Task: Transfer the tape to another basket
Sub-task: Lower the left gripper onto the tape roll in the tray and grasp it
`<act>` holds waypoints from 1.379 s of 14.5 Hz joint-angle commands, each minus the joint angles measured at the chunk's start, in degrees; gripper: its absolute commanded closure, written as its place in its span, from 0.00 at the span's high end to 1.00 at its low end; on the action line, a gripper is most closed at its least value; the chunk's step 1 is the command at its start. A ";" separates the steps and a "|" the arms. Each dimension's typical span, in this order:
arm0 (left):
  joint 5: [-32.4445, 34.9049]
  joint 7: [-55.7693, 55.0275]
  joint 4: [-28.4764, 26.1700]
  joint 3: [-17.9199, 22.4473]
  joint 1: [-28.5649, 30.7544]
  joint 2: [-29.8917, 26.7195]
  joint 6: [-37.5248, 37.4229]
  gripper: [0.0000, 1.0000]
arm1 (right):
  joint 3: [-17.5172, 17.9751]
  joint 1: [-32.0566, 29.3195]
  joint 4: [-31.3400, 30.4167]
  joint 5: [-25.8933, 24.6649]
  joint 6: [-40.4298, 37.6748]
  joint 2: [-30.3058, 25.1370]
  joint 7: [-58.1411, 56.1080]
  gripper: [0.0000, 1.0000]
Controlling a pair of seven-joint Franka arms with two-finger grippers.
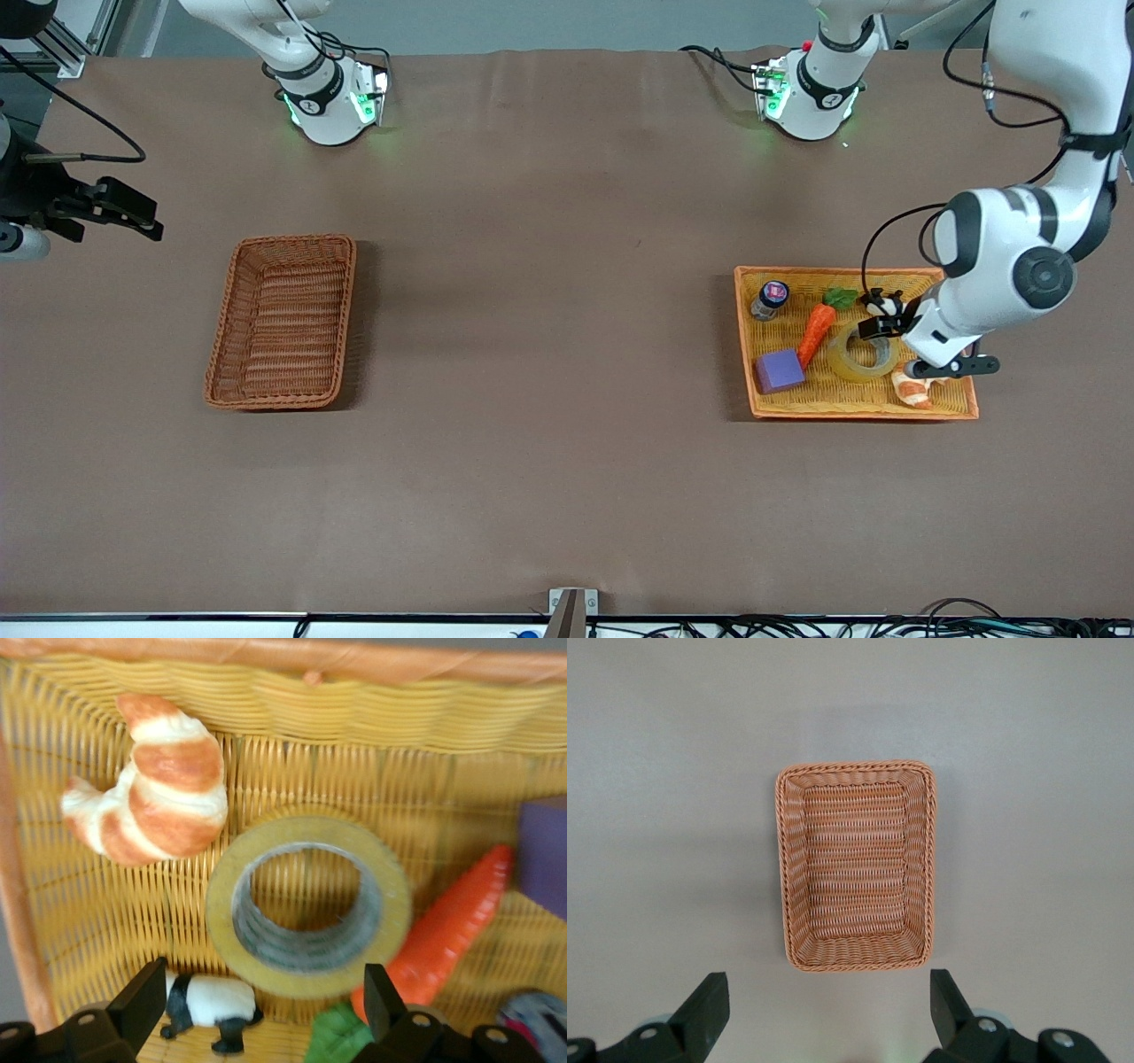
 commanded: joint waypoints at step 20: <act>3.25 -7.76 5.98 -15.88 0.94 -11.13 -9.76 0.03 | 0.12 -0.63 -0.62 1.14 0.33 -0.49 -0.29 1.00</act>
